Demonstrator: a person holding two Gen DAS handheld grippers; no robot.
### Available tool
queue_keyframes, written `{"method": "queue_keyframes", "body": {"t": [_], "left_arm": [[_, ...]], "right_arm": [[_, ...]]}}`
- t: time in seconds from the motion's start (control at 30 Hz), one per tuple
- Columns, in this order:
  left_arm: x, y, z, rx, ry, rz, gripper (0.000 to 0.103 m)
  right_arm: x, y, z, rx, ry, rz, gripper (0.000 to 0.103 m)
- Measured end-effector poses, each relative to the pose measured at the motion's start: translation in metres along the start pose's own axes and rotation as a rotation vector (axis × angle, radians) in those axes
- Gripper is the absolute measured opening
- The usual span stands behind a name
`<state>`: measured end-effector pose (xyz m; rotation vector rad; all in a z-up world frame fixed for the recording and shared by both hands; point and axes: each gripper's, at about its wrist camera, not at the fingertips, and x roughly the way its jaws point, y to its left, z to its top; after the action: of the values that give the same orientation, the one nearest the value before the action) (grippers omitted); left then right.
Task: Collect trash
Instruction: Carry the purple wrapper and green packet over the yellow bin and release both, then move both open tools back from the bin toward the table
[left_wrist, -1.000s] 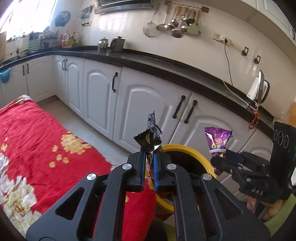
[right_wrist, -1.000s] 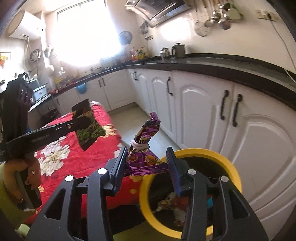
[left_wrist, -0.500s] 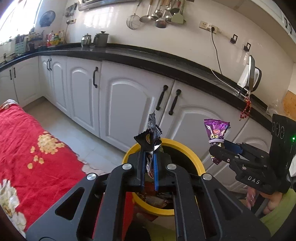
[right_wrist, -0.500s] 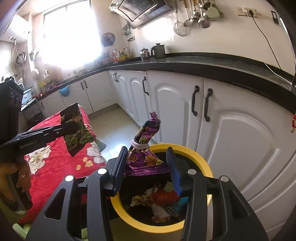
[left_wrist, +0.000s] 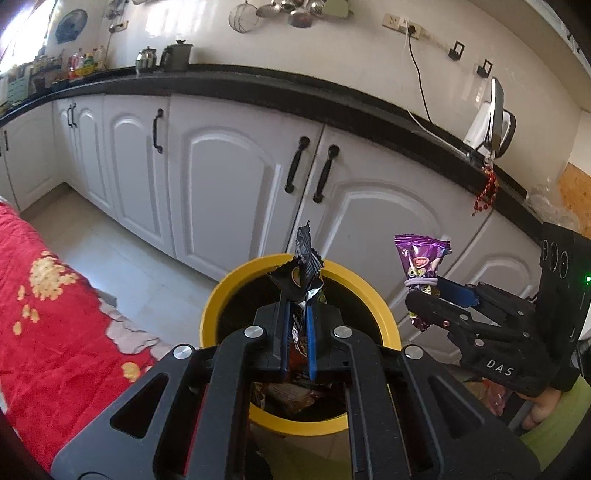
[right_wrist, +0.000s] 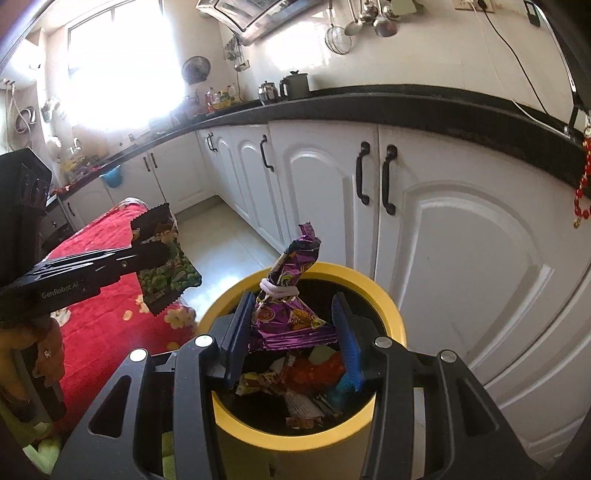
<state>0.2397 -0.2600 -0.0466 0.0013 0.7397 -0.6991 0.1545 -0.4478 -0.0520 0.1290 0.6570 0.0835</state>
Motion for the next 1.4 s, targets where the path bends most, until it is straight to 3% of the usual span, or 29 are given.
{"method": "queue_keyframes", "body": {"t": [0.7,1.03,1.17,1.4], "left_arm": [[0.065,0.001,-0.015,-0.011,0.143,-0.022,0.004],[0.081,0.01,-0.018,-0.04,0.181,-0.018,0.006],[0.082,0.014,-0.02,-0.047,0.188,-0.011,0.015],[0.078,0.022,-0.02,-0.063,0.19,0.015,0.043]], "right_arm": [[0.057,-0.009,-0.043,0.007,0.154,-0.01,0.043],[0.069,-0.014,-0.05,0.013,0.195,-0.032,0.049],[0.069,-0.017,-0.051,0.02,0.198,-0.043,0.051],[0.062,-0.022,-0.051,0.022,0.187,-0.07,0.056]]}}
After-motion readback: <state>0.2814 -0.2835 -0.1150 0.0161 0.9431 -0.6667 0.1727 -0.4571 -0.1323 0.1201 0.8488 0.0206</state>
